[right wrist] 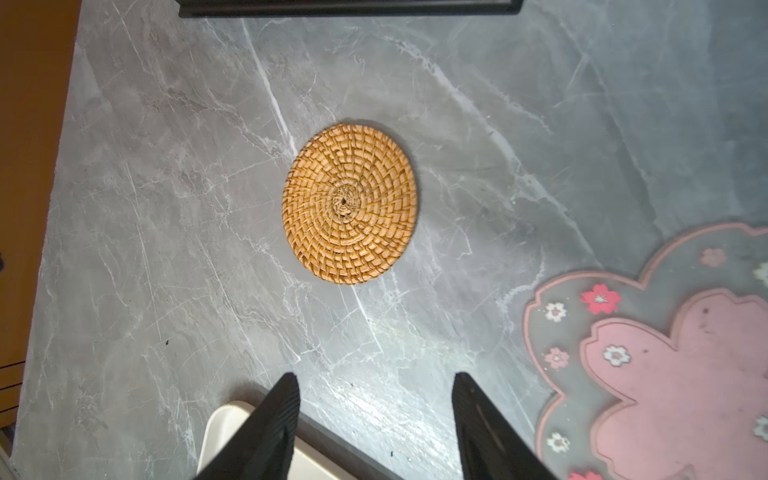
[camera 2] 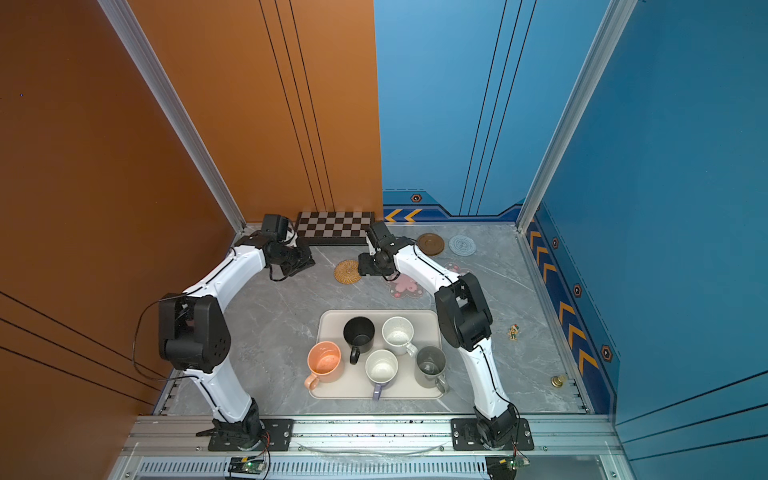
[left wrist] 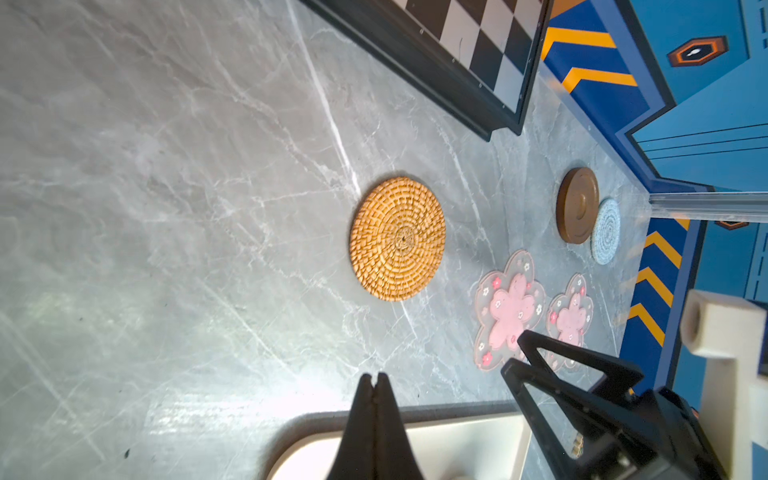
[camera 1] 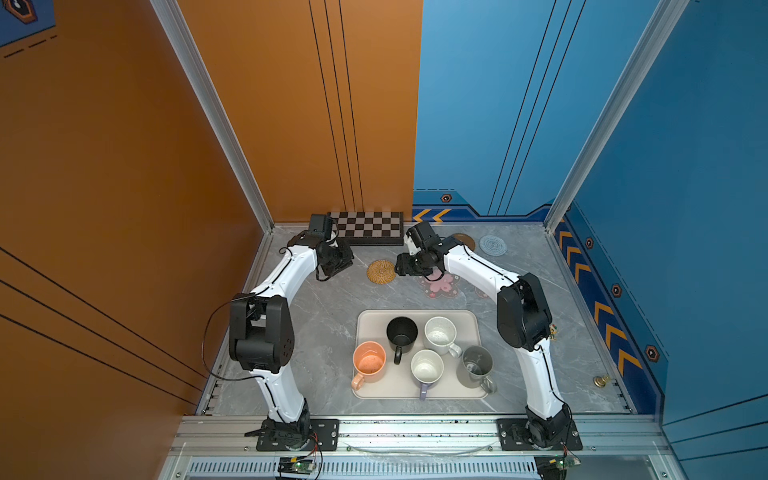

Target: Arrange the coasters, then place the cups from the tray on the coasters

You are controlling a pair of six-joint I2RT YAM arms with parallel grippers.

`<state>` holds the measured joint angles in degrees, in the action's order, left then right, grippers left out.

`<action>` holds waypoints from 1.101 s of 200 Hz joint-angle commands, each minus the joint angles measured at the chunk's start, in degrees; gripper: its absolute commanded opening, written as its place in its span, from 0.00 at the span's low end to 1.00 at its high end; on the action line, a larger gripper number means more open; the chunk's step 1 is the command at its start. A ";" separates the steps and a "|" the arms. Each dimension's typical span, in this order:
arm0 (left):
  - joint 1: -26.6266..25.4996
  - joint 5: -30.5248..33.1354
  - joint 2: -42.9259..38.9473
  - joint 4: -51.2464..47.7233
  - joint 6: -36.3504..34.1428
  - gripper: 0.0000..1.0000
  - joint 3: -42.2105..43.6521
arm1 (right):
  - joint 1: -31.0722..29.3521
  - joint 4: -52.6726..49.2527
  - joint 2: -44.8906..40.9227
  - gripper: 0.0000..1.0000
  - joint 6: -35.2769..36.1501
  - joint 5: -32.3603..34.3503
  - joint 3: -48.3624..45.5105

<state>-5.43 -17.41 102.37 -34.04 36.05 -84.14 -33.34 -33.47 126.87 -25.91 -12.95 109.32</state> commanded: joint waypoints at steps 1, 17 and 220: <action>1.90 0.30 -4.43 -0.76 -1.53 0.00 2.85 | -0.45 0.08 1.81 0.58 -1.99 -0.85 2.75; 2.84 0.69 -6.54 -0.81 -2.10 0.00 4.87 | -0.65 0.28 3.15 0.52 -2.96 -0.89 4.11; 12.75 -1.70 -17.38 -0.77 -5.17 0.00 18.70 | -1.55 15.34 16.30 0.00 -15.54 -9.19 11.01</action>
<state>6.72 -17.69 85.91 -34.11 32.34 -66.06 -34.22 -19.14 140.92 -39.81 -20.93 118.13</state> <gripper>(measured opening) 0.042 0.047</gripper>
